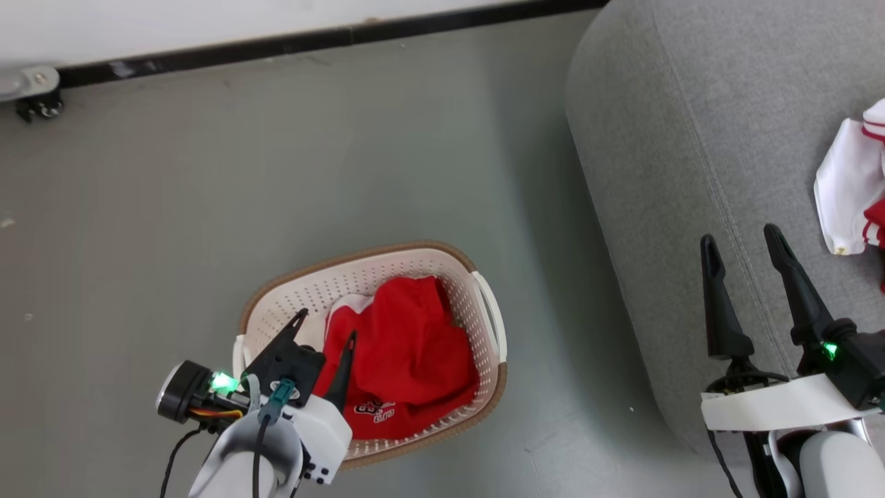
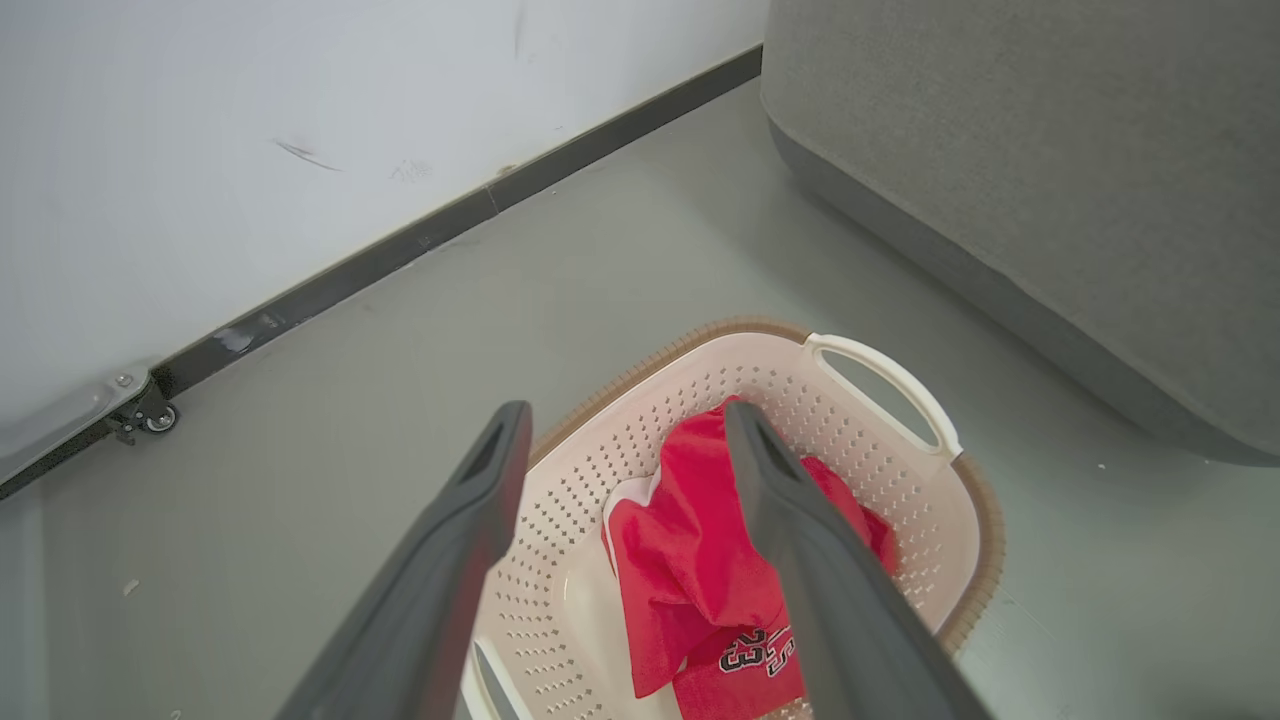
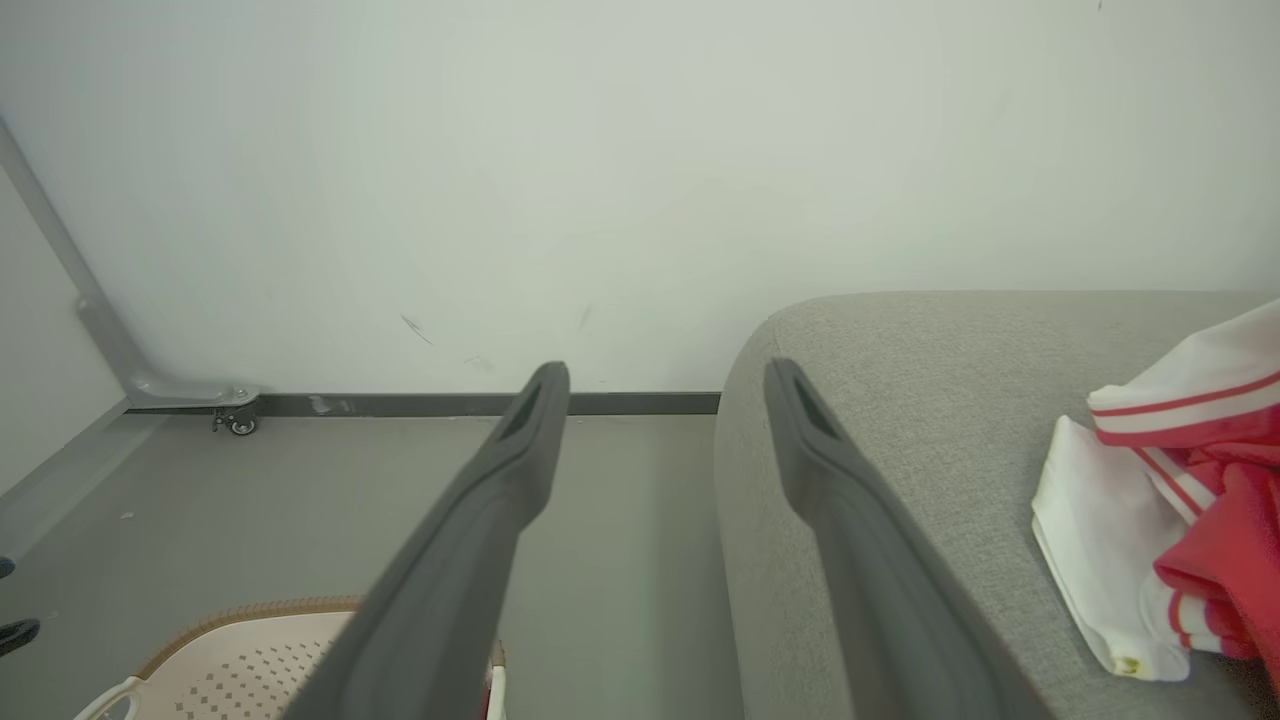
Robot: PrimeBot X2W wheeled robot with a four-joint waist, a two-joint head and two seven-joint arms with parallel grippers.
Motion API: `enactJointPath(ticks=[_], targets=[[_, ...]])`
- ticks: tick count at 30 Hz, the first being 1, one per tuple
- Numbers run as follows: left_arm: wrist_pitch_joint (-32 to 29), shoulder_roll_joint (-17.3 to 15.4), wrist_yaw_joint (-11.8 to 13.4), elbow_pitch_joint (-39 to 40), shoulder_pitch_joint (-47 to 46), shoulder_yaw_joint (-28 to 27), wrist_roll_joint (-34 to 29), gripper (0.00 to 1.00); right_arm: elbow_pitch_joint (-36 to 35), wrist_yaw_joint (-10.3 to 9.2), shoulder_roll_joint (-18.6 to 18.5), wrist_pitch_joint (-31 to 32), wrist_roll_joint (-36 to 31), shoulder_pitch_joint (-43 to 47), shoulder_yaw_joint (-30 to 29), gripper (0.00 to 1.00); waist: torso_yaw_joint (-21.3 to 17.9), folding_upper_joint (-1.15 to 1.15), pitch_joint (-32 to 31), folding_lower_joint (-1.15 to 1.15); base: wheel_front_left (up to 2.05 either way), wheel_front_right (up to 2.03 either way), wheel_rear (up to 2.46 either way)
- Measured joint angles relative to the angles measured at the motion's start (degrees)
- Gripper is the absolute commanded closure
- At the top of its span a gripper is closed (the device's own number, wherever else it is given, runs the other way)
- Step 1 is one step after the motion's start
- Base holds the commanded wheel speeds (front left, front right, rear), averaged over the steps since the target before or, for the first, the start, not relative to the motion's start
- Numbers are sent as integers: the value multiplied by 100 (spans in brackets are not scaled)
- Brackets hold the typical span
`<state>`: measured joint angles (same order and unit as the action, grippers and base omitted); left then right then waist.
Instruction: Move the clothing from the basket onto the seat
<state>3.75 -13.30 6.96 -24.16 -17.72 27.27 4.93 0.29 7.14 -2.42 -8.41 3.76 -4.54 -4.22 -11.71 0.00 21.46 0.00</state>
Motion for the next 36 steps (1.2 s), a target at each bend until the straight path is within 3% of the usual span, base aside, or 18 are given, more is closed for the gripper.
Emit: enactJointPath(ticks=[36], targets=[[-21, -108, -24, -1549, -1218, 45, -366, 0, 245, 0, 5, -422, 731, -1029, 476, 0, -905, 0, 1777, 0, 0, 0, 0]])
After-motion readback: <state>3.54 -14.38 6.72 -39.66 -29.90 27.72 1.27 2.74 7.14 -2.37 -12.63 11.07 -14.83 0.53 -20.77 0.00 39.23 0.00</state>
